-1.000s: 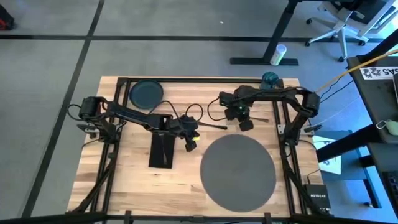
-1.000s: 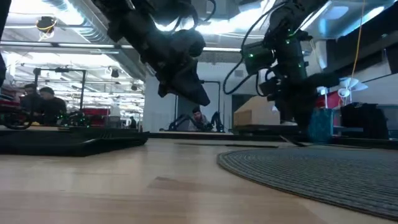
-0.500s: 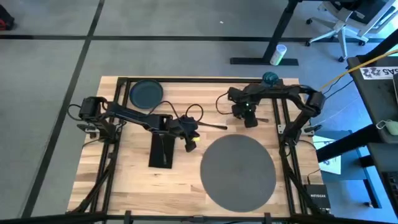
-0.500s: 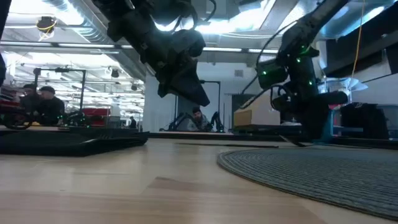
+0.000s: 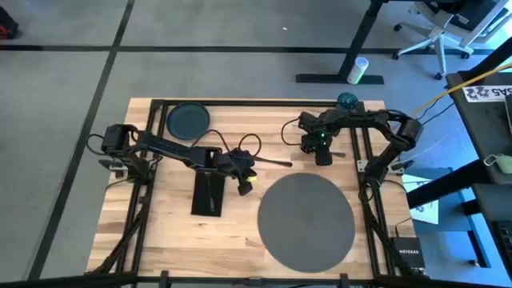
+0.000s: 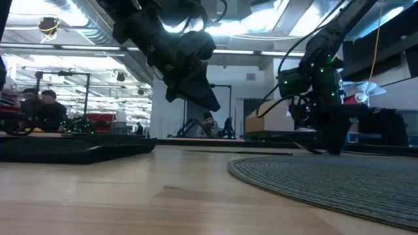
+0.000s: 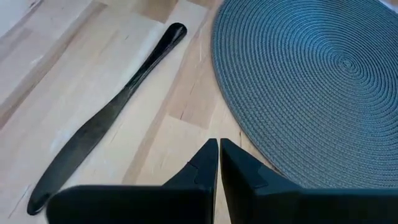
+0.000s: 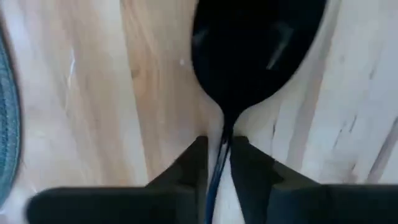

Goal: Set table place
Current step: Put the black spoon on the gray table mat

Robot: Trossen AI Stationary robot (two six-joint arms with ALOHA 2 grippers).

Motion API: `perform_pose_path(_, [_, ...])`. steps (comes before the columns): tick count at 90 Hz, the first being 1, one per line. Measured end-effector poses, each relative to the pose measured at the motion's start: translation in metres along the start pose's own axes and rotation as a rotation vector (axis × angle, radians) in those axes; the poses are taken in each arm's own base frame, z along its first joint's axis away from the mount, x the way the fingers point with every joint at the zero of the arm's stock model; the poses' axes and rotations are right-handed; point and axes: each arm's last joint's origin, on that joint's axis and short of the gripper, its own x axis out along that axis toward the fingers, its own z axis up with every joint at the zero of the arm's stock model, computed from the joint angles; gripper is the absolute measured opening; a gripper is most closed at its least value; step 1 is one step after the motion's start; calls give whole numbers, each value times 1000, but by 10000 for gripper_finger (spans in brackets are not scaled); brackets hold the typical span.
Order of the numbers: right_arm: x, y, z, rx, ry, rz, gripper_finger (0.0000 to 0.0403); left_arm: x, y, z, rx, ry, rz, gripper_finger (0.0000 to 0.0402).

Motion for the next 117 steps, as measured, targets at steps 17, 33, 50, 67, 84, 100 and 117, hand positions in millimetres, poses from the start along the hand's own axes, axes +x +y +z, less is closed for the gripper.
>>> perform_pose_path(17, [-7, -5, 4, 72, -19, 14, 3, 0, 0, 0, -4, 0, 0, 0])
perform_pose_path(33, [-25, -7, 14, 167, -128, 43, 1, -1, -5, -2, 5, -6, 12, 0])
perform_pose_path(50, [-52, -3, 15, 339, -254, 115, 1, -2, -14, -4, 4, -24, 33, 0])
perform_pose_path(67, [-70, 12, -1, 521, -227, 234, 0, -5, -27, -8, 15, -42, 24, 0])
perform_pose_path(84, [-89, 48, -13, 630, -142, 277, 0, -7, -35, -13, 0, -39, 42, 0])
perform_pose_path(100, [-106, 86, -17, 704, -171, 264, 0, -12, -51, -20, 21, -76, 90, 0])
perform_pose_path(117, [-107, 131, -17, 764, -193, 245, 0, -17, -67, -28, 47, -83, 72, 0])
